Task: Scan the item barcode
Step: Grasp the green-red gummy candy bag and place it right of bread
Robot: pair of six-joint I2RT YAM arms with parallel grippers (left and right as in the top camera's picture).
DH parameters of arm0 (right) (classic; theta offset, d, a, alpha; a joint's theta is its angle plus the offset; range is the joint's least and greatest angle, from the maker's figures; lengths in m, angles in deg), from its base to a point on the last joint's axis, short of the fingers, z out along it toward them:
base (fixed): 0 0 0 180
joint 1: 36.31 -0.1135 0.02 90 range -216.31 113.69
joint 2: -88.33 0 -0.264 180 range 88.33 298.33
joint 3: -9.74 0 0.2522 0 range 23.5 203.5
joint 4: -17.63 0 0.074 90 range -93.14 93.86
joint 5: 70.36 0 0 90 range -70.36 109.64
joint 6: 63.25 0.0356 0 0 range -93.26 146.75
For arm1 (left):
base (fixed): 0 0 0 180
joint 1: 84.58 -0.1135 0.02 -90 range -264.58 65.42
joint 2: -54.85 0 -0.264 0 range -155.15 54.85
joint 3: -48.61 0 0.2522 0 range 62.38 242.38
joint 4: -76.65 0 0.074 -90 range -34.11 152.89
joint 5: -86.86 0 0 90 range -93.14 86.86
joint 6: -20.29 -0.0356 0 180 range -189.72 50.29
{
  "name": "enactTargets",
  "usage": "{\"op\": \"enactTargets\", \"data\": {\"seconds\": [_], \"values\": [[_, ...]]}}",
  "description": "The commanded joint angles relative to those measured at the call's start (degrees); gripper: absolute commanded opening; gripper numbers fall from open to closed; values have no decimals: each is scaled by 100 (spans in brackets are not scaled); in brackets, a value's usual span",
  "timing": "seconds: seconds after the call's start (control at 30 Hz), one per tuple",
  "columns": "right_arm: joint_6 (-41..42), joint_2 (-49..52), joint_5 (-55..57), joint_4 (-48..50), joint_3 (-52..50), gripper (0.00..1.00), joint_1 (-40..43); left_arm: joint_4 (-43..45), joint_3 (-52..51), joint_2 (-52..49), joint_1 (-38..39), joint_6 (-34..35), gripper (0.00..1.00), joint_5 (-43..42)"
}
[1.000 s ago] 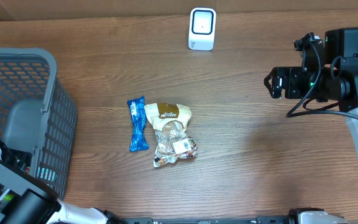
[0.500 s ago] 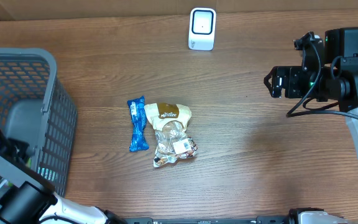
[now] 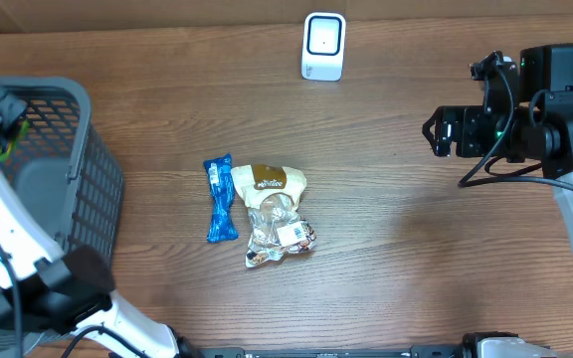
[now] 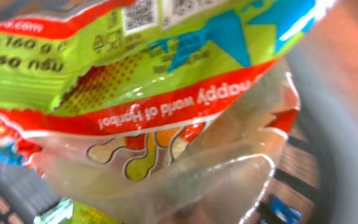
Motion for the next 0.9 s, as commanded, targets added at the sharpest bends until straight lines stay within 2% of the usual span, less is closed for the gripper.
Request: {"op": "enactTargets", "data": {"seconds": [0.0,0.1,0.23,0.33,0.43,0.5,0.63,0.7,0.87], "values": [[-31,-37,-46,4,17,95,-22,-525,1246,153,1128,-531,4,-428],[-31,-35,-46,4,17,96,-22,-570,1298,168,2081,-658,4,-542],[-31,-35,-46,-15,17,96,-22,-570,857,83,3427,-433,4,-319],[-31,-35,-46,-26,17,96,-22,-496,-116,-63,4374,232,4,-229],[-31,-35,-46,13,17,97,-22,203,-1497,-299,5298,879,5,-256],[-31,-35,-46,15,17,98,-22,800,-2133,-435,5641,1067,5,-538],[-31,-35,-46,-57,17,98,-22,2170,-3276,-839,6148,1381,4,-1779],[-31,-35,-46,-79,17,98,-22,2625,-3615,-1058,6332,1493,4,-2118],[-31,-35,-46,-79,17,98,-22,2900,-3773,-1482,6618,1488,4,-2258]]}}
